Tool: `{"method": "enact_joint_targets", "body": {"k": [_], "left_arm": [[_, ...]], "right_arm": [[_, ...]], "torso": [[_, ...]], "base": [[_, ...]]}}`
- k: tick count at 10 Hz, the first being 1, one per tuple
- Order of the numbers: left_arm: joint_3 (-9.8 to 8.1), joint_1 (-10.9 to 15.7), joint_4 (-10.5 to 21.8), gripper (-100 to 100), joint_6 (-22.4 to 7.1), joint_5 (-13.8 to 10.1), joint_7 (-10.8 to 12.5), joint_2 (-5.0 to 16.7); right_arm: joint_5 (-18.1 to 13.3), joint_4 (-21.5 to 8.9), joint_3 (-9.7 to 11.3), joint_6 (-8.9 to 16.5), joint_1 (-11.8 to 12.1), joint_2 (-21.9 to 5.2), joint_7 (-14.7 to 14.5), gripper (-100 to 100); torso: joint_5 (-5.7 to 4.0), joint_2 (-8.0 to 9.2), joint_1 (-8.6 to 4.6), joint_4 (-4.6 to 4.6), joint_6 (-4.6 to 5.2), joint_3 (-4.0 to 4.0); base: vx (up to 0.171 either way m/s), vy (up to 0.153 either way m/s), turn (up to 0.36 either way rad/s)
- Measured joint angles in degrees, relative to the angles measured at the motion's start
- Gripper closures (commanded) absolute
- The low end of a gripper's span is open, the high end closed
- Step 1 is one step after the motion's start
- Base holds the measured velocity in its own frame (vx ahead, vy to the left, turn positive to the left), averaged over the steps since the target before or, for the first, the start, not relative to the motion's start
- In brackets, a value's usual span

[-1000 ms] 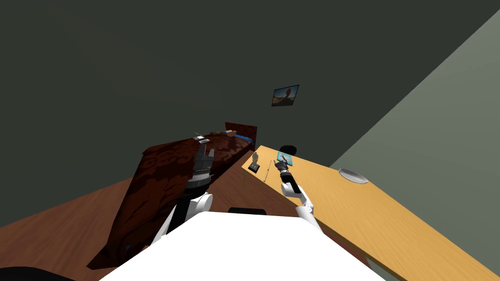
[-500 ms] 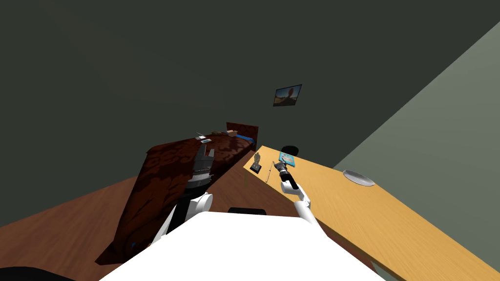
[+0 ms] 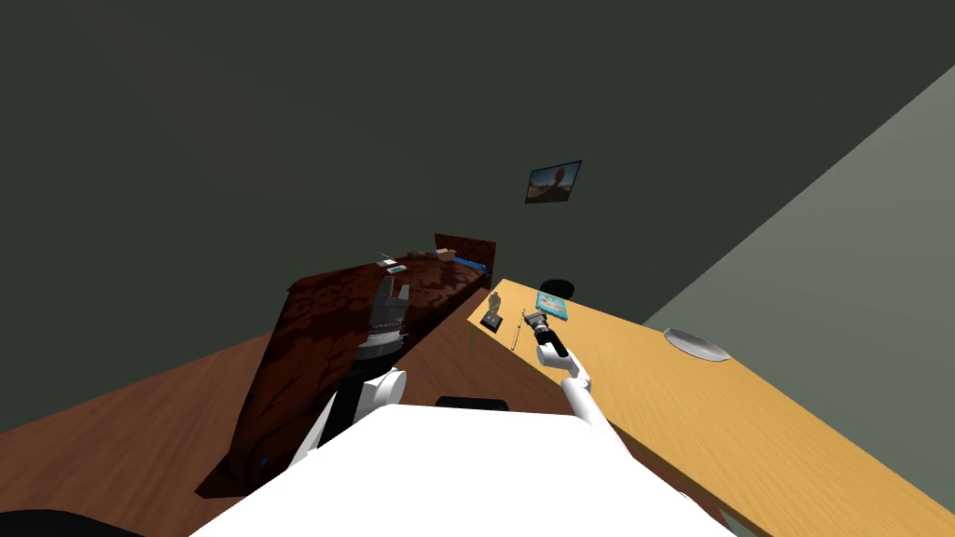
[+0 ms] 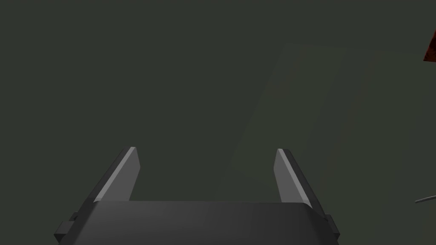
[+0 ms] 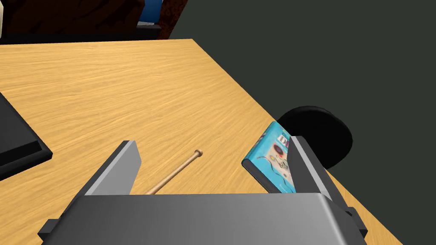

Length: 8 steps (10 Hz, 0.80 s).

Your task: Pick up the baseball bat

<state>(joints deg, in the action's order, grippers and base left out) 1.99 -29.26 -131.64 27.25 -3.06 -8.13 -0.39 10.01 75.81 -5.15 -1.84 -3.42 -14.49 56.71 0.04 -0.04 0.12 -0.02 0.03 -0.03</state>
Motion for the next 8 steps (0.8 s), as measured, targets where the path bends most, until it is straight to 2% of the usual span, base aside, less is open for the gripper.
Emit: {"method": "enact_joint_targets", "body": {"k": [2,4,8], "left_arm": [[0.00,0.00,0.00,0,0.00,0.00,0.00,0.00],[0.00,0.00,0.00,0,0.00,0.00,0.00,0.00],[0.00,0.00,0.00,0,0.00,0.00,0.00,0.00]], "right_arm": [[0.73,-2.75,-0.54,2.56,-1.74,-0.31,3.22,-100],[1.40,-5.38,-0.68,3.74,-2.91,-0.89,5.71,-100],[2.81,-12.46,-1.49,7.46,-6.03,-1.51,11.97,-100]], "torso": [[0.01,0.00,0.02,0.00,0.00,0.00],[0.00,0.01,-0.02,0.01,-0.01,0.01],[0.01,0.01,0.01,0.01,-0.01,0.01]], "base": [[0.009,0.030,0.017],[0.008,0.031,0.045],[0.010,0.037,0.051]]}}
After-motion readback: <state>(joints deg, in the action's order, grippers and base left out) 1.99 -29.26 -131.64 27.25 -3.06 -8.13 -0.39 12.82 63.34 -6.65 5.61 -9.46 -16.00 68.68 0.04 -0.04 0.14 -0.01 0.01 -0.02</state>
